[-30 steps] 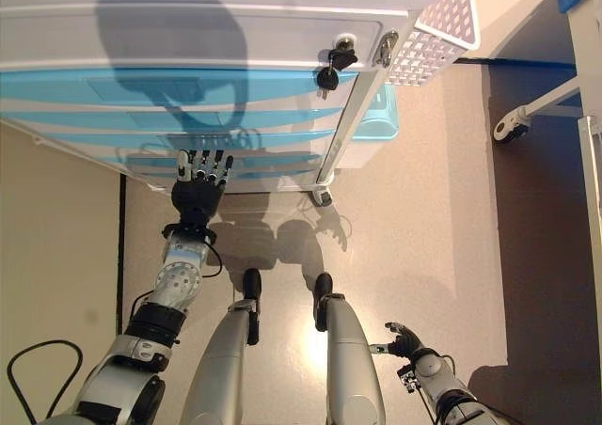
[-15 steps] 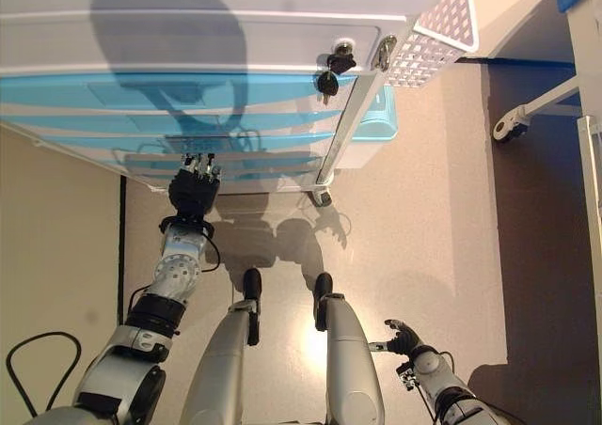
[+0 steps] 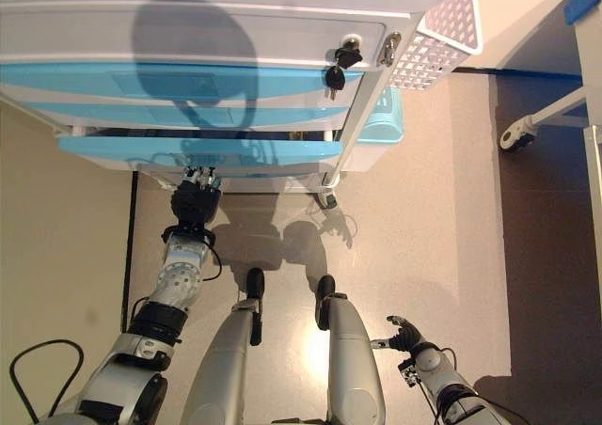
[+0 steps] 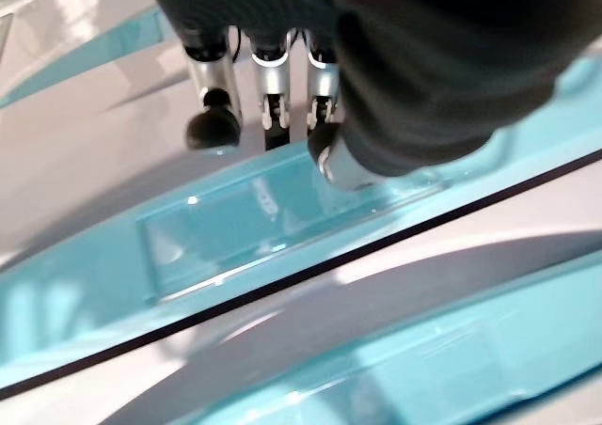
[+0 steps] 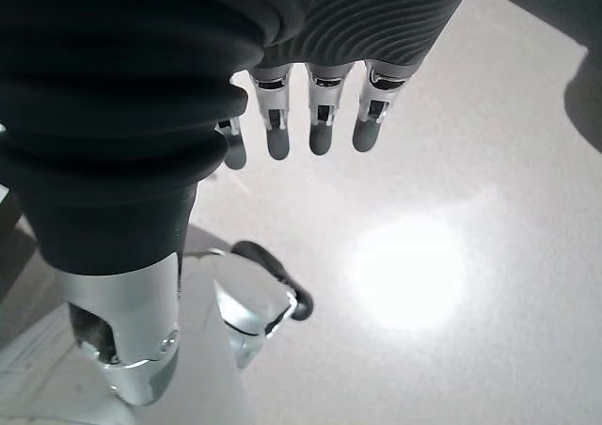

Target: Open the drawer and pick up the medicine

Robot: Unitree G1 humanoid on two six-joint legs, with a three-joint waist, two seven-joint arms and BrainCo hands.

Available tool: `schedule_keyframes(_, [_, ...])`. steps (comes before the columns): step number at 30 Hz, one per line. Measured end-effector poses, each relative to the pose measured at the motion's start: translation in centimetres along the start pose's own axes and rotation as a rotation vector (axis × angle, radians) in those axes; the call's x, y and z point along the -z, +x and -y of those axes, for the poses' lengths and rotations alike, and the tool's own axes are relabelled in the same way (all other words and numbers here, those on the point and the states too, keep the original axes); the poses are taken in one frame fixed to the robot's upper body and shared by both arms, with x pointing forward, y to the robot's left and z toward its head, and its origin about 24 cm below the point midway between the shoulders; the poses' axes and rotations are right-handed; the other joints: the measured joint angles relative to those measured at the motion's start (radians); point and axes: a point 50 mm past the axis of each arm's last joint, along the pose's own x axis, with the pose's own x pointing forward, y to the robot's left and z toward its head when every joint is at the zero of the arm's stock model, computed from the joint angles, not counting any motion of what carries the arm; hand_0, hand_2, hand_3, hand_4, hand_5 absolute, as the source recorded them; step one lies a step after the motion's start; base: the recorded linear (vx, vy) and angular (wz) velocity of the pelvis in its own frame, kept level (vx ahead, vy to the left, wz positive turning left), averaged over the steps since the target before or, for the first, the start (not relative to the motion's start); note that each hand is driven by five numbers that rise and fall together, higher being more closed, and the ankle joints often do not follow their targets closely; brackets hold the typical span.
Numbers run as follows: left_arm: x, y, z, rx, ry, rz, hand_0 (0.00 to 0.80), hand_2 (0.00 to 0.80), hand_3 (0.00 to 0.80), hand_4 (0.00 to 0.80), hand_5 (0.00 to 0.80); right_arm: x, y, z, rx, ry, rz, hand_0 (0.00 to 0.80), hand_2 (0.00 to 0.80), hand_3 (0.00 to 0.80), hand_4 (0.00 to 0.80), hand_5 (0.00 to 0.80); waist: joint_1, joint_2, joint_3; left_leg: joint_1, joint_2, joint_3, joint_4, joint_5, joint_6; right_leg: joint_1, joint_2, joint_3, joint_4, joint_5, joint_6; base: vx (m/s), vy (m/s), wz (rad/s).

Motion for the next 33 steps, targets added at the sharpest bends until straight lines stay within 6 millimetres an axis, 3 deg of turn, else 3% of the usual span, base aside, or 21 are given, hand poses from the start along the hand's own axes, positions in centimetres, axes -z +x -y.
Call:
schedule_keyframes(3, [-0.6,-0.6,-1.2,-0.026,-0.002,0.024,0.800,0.800,0.800,0.800,0.800,0.1,-0.1,0.3,0.006,-0.003,0.000,0.000,0.000,0.000,0.000,0.000,0.011,0.001,0.000,0.010,0.000,-0.017,-0.001,0.003,-0.006,0.017,-0.002,-0.018,0.005,-0.009,-0.008,-0.041,-0.022,0.16])
schedule_keyframes(9, [0.3,-2.6,-2.8,-0.039,0.017,-0.021,0.800,0.800,0.800,0.800,0.800,0.3,-0.1,0.7,0.016,-0.009,-0.006,0.000,0.000,0.000,0.000,0.000,0.040,0.005,0.001,0.009,-0.014,-0.061,0.027,0.002,-0.018,0.030,-0.019,-0.052,0.048,-0.041,-0.019,-0.036,-0.015,0.22])
schedule_keyframes(15, [1.4,-5.9,-4.6,-0.072,-0.015,-0.081,0.800,0.800,0.800,0.800,0.800,0.5,-0.2,1.6,0.039,-0.021,-0.009,0.000,0.000,0.000,0.000,0.000,0.076,0.015,0.007,0.005,-0.024,-0.091,0.071,-0.019,-0.034,0.036,-0.033,-0.077,0.105,-0.082,-0.031,-0.031,-0.015,0.17])
schedule_keyframes(18, [1.8,-8.2,-5.9,-0.097,0.028,-0.133,0.800,0.800,0.800,0.800,0.800,0.5,-0.3,2.5,0.065,-0.026,-0.005,0.000,0.000,0.000,0.000,0.000,0.108,0.046,0.016,0.005,-0.026,-0.117,0.082,-0.021,-0.038,0.048,-0.035,-0.103,0.121,-0.097,-0.041,0.010,-0.030,0.18])
schedule_keyframes(21, [1.8,-9.5,-6.5,-0.107,0.036,-0.165,0.800,0.800,0.800,0.800,0.800,0.3,-0.3,2.6,0.072,-0.018,0.001,0.000,0.000,0.000,0.000,0.000,0.118,0.053,0.019,0.006,-0.033,-0.133,0.083,-0.018,-0.039,0.053,-0.046,-0.120,0.134,-0.102,-0.051,0.034,-0.049,0.23])
schedule_keyframes(24, [1.7,-11.2,-7.2,-0.115,0.106,-0.267,0.800,0.800,0.800,0.800,0.800,0.6,-0.4,2.7,0.084,-0.013,-0.008,0.000,0.000,0.000,0.000,0.000,0.137,0.068,0.023,0.013,-0.049,-0.167,0.083,-0.017,-0.037,0.077,-0.062,-0.154,0.144,-0.123,-0.049,-0.022,-0.030,0.32])
schedule_keyframes(33, [0.5,-15.0,-9.0,-0.135,0.195,-0.488,0.800,0.800,0.800,0.800,0.800,0.3,-0.1,2.9,0.100,-0.058,-0.021,0.000,0.000,0.000,0.000,0.000,0.183,0.088,0.032,0.022,-0.071,-0.170,0.090,-0.017,-0.036,0.096,-0.085,-0.160,0.144,-0.130,-0.028,-0.017,0.000,0.07])
